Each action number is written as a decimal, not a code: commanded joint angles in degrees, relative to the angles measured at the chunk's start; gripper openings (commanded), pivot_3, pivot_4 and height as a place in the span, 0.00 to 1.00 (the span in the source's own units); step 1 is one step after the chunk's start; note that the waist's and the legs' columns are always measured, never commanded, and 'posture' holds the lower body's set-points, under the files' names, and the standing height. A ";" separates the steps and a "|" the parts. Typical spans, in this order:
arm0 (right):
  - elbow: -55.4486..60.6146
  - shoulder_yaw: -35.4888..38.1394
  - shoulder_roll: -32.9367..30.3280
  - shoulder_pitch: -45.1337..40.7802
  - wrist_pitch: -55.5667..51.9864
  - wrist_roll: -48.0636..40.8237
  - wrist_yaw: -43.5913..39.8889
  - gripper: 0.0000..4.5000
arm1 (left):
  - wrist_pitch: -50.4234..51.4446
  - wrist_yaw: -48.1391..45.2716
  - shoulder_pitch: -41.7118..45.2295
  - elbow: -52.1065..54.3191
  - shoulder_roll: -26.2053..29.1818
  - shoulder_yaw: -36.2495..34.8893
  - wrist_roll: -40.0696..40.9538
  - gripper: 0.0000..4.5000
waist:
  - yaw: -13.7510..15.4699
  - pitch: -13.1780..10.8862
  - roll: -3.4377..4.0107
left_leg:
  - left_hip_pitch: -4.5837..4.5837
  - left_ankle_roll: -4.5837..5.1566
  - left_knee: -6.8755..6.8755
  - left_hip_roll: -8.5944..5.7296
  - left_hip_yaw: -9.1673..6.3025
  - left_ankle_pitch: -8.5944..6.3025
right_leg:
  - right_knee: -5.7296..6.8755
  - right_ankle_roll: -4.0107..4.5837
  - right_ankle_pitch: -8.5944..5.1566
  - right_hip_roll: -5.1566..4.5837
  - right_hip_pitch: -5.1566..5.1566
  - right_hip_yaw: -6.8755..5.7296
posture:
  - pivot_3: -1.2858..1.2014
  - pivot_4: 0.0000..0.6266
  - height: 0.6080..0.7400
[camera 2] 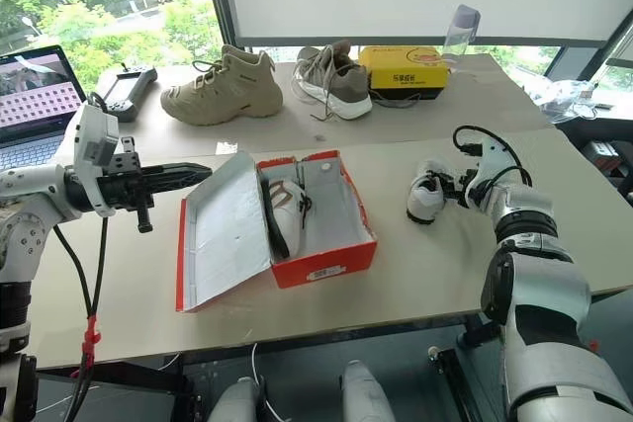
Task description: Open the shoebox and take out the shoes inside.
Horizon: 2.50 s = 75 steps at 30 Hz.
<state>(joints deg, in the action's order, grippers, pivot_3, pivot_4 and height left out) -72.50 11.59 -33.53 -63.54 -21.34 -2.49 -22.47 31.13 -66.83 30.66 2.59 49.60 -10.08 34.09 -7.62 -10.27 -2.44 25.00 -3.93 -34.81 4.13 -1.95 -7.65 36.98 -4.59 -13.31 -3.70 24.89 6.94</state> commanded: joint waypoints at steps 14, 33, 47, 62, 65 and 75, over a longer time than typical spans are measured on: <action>34.35 -10.45 -12.47 -1.15 -18.94 2.36 -20.85 0.94 | -0.25 0.04 -0.46 1.98 0.75 -1.93 0.95 0.00 | 0.55 -0.29 0.45 | 0.16 0.00 0.08 -0.02 0.00 0.00 | 0.07 0.01 -0.02 0.00 0.27 0.04 | 0.52 0.24 0.79; 89.29 -13.64 9.03 5.76 -65.92 -22.23 -15.79 0.97 | -1.35 -0.20 2.29 -0.50 -0.80 0.05 -0.34 0.00 | 3.28 -0.28 0.44 | 0.32 0.00 -0.10 -0.02 -0.06 0.00 | 0.19 0.04 -0.05 0.01 0.34 -0.02 | 0.52 0.24 0.79; 61.87 -5.10 21.67 4.29 -62.52 -19.87 -4.47 0.97 | -0.64 -0.06 1.05 0.82 -0.97 -0.32 0.07 0.00 | 3.53 -0.26 0.41 | 0.32 0.01 -0.09 -0.02 -0.06 0.00 | 0.18 0.06 -0.02 0.01 0.33 -0.03 | 0.52 0.24 0.79; 43.25 -8.31 26.77 3.05 -54.36 -18.95 -5.00 0.97 | -0.36 0.05 0.31 1.24 -0.50 -0.94 0.06 0.00 | 2.57 -0.25 0.39 | 0.24 0.01 -0.06 -0.02 -0.08 0.00 | 0.19 0.05 -0.02 0.02 0.27 -0.04 | 0.52 0.24 0.79; 40.06 -8.83 26.34 3.09 -51.74 -18.09 -5.29 0.97 | -0.36 0.15 0.24 1.39 -0.51 -0.99 0.07 0.00 | 1.89 -0.23 0.37 | 0.20 0.01 -0.06 -0.02 -0.09 0.00 | 0.19 0.04 -0.02 0.02 0.22 -0.03 | 0.52 0.24 0.79; 39.22 -9.64 25.60 2.53 -50.29 -18.39 -6.72 0.32 | -0.44 0.51 0.25 1.34 -0.52 -0.92 -0.08 0.00 | 1.88 -0.17 0.30 | -0.12 0.00 -0.07 -0.02 -0.11 0.00 | 0.20 0.04 -0.03 0.03 -0.07 -0.03 | 0.52 0.24 0.79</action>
<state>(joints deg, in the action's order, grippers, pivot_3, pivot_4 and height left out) -32.04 3.50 -7.23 -61.98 -71.59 -22.78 -30.47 31.08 -66.45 30.69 2.02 48.12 -9.95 33.70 -5.75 -10.45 -2.13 24.84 -3.92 -34.88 4.11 -2.06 -7.65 37.17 -4.56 -13.34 -3.67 24.78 6.91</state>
